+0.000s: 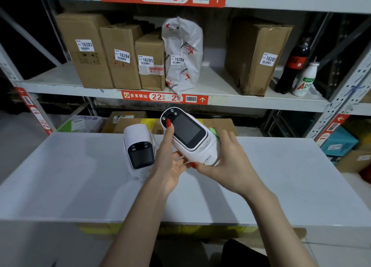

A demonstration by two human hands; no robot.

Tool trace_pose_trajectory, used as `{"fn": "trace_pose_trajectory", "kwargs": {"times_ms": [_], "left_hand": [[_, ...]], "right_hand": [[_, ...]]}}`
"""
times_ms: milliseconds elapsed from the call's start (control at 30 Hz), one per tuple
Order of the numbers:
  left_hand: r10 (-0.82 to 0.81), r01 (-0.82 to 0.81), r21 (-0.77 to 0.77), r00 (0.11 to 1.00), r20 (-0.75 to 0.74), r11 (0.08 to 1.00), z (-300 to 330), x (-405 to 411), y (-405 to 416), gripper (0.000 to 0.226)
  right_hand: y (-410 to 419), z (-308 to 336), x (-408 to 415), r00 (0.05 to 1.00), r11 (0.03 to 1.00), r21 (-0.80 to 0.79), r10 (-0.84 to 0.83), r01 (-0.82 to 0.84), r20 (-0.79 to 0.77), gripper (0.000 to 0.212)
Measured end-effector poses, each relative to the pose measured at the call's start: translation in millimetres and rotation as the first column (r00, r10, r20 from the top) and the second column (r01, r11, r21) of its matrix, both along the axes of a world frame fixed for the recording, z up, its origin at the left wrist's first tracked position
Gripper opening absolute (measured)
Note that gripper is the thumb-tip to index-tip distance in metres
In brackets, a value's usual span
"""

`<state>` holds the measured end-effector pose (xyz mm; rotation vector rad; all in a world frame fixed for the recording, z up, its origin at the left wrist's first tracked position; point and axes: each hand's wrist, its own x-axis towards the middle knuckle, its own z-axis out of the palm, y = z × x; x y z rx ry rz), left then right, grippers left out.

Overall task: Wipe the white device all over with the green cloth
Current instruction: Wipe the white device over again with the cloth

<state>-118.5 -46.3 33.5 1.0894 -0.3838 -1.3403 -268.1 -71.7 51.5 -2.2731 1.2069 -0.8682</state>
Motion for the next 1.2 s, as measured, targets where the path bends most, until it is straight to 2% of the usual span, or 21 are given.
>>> {"fn": "trace_pose_trajectory", "kwargs": {"times_ms": [167, 300, 367, 467, 567, 633, 733, 867, 1067, 1200], "left_hand": [[0.016, -0.012, 0.038, 0.994, -0.108, 0.999, -1.0, -3.3, -0.1, 0.065], [0.049, -0.033, 0.076, 0.974, -0.221, 0.997, -0.6, -7.3, -1.0, 0.046], [0.061, -0.036, 0.103, 0.966, -0.25, 0.994, -0.1, -8.1, -1.7, 0.049], [0.051, -0.014, 0.123, 0.951, -0.305, 0.992, 0.1, -10.3, -3.0, 0.061], [0.037, -0.001, 0.096, 0.928, -0.371, 0.995, 1.1, -14.8, -3.0, 0.058], [0.021, 0.011, 0.075, 0.911, -0.413, 0.997, 1.0, -16.5, -3.3, 0.05], [0.003, 0.015, 0.034, 0.881, -0.473, 0.999, 3.8, -18.8, -1.9, 0.041], [-0.019, 0.001, -0.037, 0.873, -0.487, 0.999, 6.7, -22.4, 0.0, 0.035], [-0.007, -0.02, -0.043, 0.836, -0.549, 0.999, -0.1, -16.3, -2.0, 0.043], [0.013, -0.028, -0.018, 0.826, -0.564, 0.999, -4.4, -12.3, -5.3, 0.042]], "right_hand": [[-2.3, 1.6, -1.8, 0.997, 0.993, 0.111, -0.036, 0.028, 0.071, 0.049], [-7.7, 0.6, -2.2, 0.984, 0.992, -0.025, -0.122, 0.126, 0.129, 0.034], [-9.6, 3.5, -4.1, 0.97, 0.987, -0.008, -0.156, 0.16, 0.189, 0.03], [-6.7, 11.8, -6.2, 0.92, 0.982, 0.026, -0.185, 0.187, 0.345, 0.027], [-6.3, 15.8, -5.6, 0.834, 0.972, 0.076, -0.23, 0.222, 0.502, 0.027], [-6.5, 15.1, -4.9, 0.798, 0.967, 0.082, -0.245, 0.241, 0.551, 0.023], [-4.1, 15.0, -3.2, 0.804, 0.974, 0.055, -0.215, 0.222, 0.555, 0.021], [-1.2, 14.1, 0.6, 0.862, 0.985, -0.026, -0.134, 0.168, 0.489, 0.019], [1.7, 17.7, 3.6, 0.88, 0.997, 0.074, -0.028, -0.008, 0.475, 0.018], [-1.2, 14.8, 2.2, 0.852, 0.992, 0.088, -0.122, 0.089, 0.509, 0.014]]}}
